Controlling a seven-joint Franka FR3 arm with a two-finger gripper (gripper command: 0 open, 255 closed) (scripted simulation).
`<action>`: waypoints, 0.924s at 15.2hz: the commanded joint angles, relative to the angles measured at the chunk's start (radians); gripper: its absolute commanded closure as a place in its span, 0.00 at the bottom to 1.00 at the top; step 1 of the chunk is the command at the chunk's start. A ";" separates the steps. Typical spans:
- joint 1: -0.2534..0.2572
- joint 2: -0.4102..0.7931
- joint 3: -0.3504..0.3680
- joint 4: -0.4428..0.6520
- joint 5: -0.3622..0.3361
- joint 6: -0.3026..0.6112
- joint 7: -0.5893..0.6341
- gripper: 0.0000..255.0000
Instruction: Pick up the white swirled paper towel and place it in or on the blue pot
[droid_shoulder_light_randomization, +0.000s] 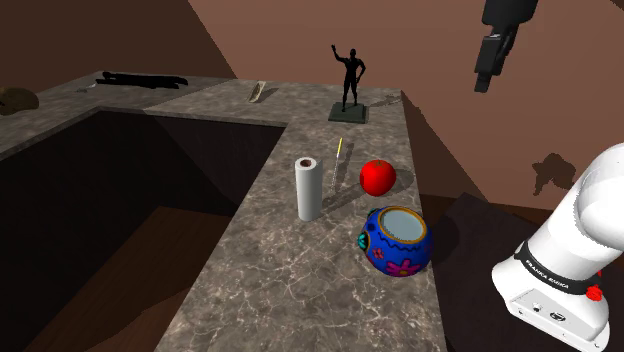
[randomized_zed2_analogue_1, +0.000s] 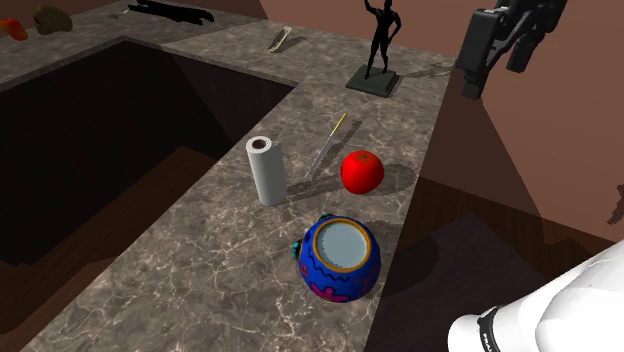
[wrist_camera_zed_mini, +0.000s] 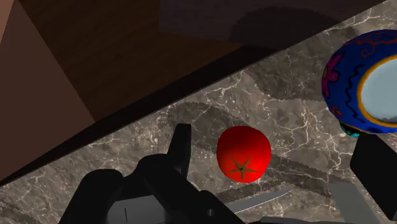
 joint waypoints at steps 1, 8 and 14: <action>0.000 0.000 0.000 0.000 0.000 0.000 0.000 0.00; 0.038 0.145 0.069 -0.036 0.063 0.206 0.082 0.00; 0.065 0.306 0.129 -0.016 0.095 0.374 0.145 0.00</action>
